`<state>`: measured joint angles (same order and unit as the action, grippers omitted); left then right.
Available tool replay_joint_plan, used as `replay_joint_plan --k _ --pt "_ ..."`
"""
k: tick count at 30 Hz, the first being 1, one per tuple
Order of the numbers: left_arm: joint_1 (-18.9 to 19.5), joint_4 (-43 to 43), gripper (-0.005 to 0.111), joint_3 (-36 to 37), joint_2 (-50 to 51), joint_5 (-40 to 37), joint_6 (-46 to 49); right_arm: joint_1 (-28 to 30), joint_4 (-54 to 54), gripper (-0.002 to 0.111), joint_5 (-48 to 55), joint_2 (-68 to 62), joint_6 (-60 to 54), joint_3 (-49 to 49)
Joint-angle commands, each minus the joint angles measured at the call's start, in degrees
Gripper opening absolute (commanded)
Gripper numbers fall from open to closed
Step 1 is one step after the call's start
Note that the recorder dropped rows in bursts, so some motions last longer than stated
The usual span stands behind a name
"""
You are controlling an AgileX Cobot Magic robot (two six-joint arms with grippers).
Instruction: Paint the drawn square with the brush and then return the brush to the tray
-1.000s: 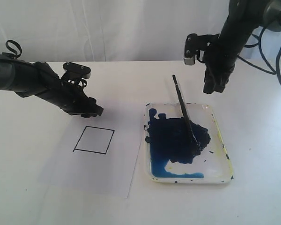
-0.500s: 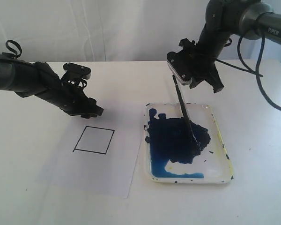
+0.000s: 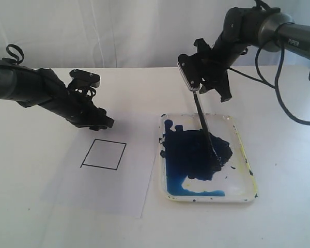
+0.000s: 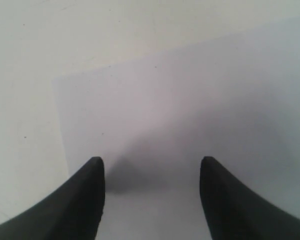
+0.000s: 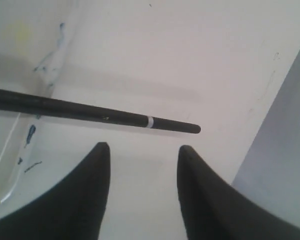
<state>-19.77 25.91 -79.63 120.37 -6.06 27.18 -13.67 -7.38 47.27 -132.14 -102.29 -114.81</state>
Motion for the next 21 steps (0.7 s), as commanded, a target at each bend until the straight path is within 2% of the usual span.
replay_joint_plan --k 1,8,12,21 --pt "0.3 0.1 0.060 0.2 0.1 -0.9 -0.3 0.0 -0.1 0.041 1.6 0.1 1.7 -0.4" --pt "0.3 0.1 0.060 0.2 0.1 -0.9 -0.3 0.0 3.8 0.041 4.0 0.0 5.1 -0.4" --pt "0.3 0.1 0.060 0.2 0.1 -0.9 -0.3 0.0 6.4 0.041 2.8 -0.4 -8.1 -0.4" --pt "0.3 0.1 0.060 0.2 0.1 0.1 -0.3 -0.4 5.9 0.041 -3.5 -3.2 -14.9 -0.4"
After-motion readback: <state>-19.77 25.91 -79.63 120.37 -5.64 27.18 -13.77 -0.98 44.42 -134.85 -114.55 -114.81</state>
